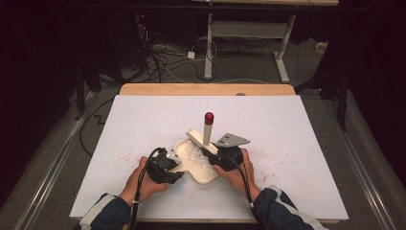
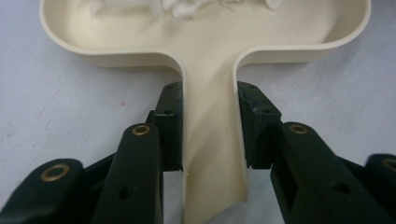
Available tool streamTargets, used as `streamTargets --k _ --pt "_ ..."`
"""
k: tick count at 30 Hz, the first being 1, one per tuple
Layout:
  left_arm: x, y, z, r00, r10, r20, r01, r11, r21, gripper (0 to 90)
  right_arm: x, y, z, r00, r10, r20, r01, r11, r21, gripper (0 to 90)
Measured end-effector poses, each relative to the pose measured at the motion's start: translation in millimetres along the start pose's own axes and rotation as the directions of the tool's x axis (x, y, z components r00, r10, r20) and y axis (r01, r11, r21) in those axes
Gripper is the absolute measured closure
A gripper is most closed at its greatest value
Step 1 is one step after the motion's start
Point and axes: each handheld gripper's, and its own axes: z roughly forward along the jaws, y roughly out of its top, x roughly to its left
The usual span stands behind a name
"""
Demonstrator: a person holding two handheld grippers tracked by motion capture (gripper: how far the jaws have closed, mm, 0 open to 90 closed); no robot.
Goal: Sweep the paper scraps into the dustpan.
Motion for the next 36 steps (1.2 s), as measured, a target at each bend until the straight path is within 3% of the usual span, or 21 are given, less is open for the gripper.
streamTargets --k 7,12,21,28,31,36 --pt "-1.6 0.0 0.6 0.9999 0.009 -0.013 -0.009 0.9999 0.006 63.8 14.0 3.1 -2.2 0.9994 -0.023 -0.028 0.023 0.9997 0.001 67.4" --pt "-1.7 -0.5 0.5 0.9998 0.011 -0.014 -0.011 0.9999 0.003 63.7 12.4 6.2 -5.8 0.9994 -0.028 -0.018 0.028 0.9995 -0.011 67.6" --pt "-0.5 -1.9 0.5 0.9998 0.013 -0.016 -0.013 0.9999 0.006 63.7 -2.5 14.8 -21.9 0.9998 0.017 -0.005 -0.017 0.9977 -0.065 67.6" --pt "-1.2 -2.2 2.4 0.9996 0.017 -0.021 -0.017 0.9998 0.013 63.7 -16.3 17.5 -33.4 0.9955 0.093 -0.018 -0.095 0.9887 -0.116 67.6" --pt "-1.3 -2.2 2.6 0.9996 0.018 -0.021 -0.018 0.9997 0.015 63.7 -15.6 16.0 -31.3 0.9942 0.106 -0.02 -0.107 0.9871 -0.118 67.6" --pt "-1.1 -3.2 3.1 0.9994 0.021 -0.026 -0.021 0.9996 0.02 63.7 -16.0 6.3 -22.6 0.9923 0.116 -0.043 -0.119 0.9911 -0.06 67.6"
